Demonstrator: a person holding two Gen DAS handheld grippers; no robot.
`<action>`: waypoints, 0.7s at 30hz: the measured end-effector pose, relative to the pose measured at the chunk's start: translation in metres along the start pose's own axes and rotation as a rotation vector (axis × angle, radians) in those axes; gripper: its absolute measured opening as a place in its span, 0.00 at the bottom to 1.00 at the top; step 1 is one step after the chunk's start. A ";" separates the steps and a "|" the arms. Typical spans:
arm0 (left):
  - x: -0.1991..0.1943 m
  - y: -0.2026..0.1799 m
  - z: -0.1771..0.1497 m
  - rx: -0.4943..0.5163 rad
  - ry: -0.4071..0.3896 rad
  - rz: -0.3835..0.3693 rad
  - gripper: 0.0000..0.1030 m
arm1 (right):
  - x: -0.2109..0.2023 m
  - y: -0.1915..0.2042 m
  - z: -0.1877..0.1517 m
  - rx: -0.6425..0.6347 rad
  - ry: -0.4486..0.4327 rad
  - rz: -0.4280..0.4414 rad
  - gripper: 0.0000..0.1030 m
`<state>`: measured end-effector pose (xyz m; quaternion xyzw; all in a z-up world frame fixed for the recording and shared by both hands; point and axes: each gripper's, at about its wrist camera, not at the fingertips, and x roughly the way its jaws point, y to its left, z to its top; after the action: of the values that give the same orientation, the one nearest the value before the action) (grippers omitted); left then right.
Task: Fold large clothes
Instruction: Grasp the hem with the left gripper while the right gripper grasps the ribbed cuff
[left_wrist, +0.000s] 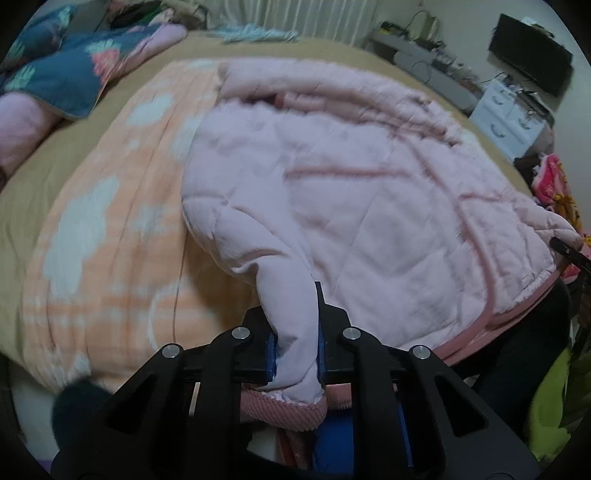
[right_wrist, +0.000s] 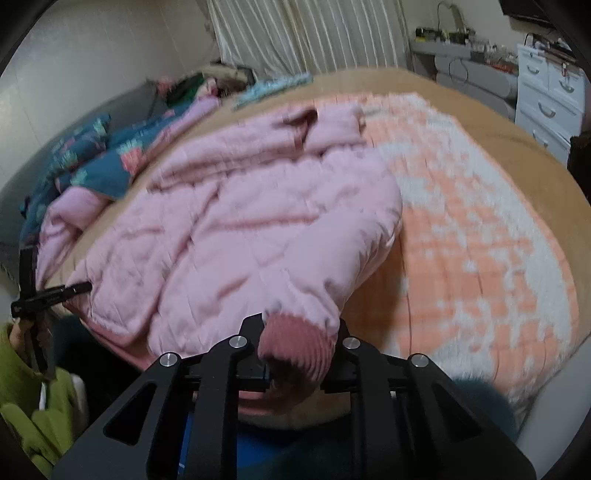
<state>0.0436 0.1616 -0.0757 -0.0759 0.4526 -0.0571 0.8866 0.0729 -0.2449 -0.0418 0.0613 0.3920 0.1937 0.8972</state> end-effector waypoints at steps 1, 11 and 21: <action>-0.003 -0.003 0.006 0.011 -0.014 -0.003 0.08 | -0.003 0.001 0.006 -0.001 -0.021 0.010 0.14; -0.032 -0.026 0.054 0.058 -0.127 -0.011 0.08 | -0.020 0.004 0.063 0.021 -0.130 0.074 0.14; -0.044 -0.035 0.099 0.061 -0.214 -0.030 0.08 | -0.019 -0.007 0.097 0.086 -0.181 0.101 0.13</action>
<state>0.0972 0.1426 0.0227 -0.0613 0.3520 -0.0757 0.9309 0.1339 -0.2547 0.0353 0.1366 0.3136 0.2156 0.9146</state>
